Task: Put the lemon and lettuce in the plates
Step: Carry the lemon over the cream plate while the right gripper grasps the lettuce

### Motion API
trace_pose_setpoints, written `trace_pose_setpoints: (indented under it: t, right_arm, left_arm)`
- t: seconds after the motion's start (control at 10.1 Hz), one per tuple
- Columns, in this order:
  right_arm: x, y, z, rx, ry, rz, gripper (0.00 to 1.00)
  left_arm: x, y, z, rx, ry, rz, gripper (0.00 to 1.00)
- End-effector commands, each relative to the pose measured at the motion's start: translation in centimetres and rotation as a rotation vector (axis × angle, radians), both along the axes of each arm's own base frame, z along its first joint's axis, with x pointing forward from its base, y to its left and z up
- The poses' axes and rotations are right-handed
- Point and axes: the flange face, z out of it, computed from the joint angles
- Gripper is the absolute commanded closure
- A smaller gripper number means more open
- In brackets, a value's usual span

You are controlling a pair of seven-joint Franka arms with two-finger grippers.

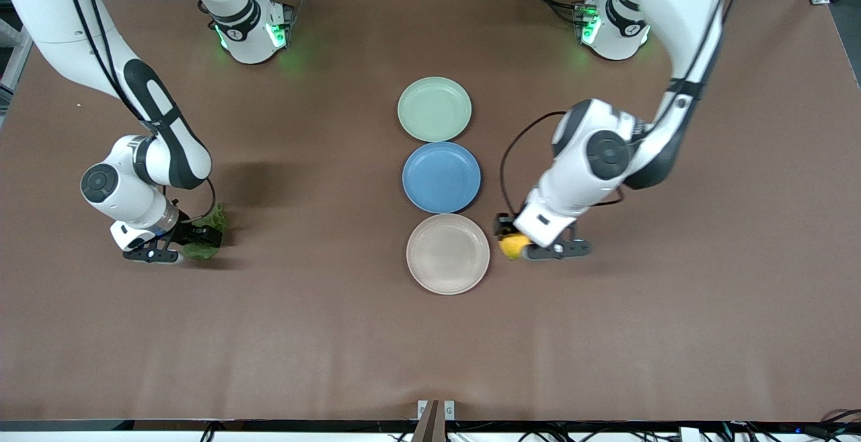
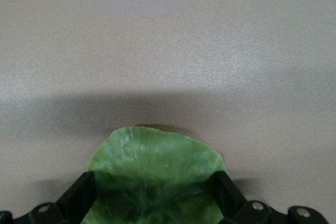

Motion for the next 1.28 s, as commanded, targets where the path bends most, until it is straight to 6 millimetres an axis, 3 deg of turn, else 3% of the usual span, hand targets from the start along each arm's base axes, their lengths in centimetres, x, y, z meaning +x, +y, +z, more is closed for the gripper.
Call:
trace_pose_setpoints:
  t: [0.0,0.1,0.2,0.49,0.59,0.79,0.89,0.99,1.09,1.18]
  right_arm:
    - [-1.0,0.3,-1.7,0.011,0.011,-0.013,0.00]
    - [-1.0,0.3,-1.6,0.011,0.011,-0.012,0.08]
    - [-0.9,0.2,-1.5,0.011,0.010,-0.015,0.36]
    - [-0.8,0.1,-1.1,0.012,0.011,-0.020,0.82]
    - [-0.7,0.1,-0.9,0.012,0.008,-0.023,0.95]
    - [-0.4,-0.1,0.6,0.012,0.006,-0.025,1.00]
    - [-0.4,-0.2,2.1,0.018,0.044,-0.026,1.00]
    - [-0.4,-0.1,3.8,0.024,0.074,-0.025,1.00]
    - [-0.3,-0.3,5.0,0.026,0.091,-0.030,1.00]
    - [-0.2,-0.2,5.5,0.027,0.090,-0.030,1.00]
  left_arm:
    - [-0.2,-4.0,-2.6,-0.039,-0.033,0.076,1.00]
    - [-0.9,-5.7,-4.4,-0.066,-0.040,0.117,1.00]
    - [-1.2,-6.6,-5.5,-0.085,-0.063,0.141,1.00]
    - [-1.6,-7.2,-8.4,-0.097,-0.052,0.187,1.00]
    - [-1.7,-7.0,-9.5,-0.086,-0.044,0.185,0.95]
    - [-1.7,-6.4,-11.3,-0.040,-0.053,0.155,0.92]
    - [-1.7,-6.3,-11.6,-0.036,-0.049,0.157,0.83]
    - [-1.5,-6.1,-11.6,-0.035,-0.049,0.160,0.53]
    - [-1.3,-5.9,-11.2,-0.038,-0.053,0.165,0.14]
    - [-1.0,-5.6,-10.9,-0.036,-0.061,0.164,0.00]
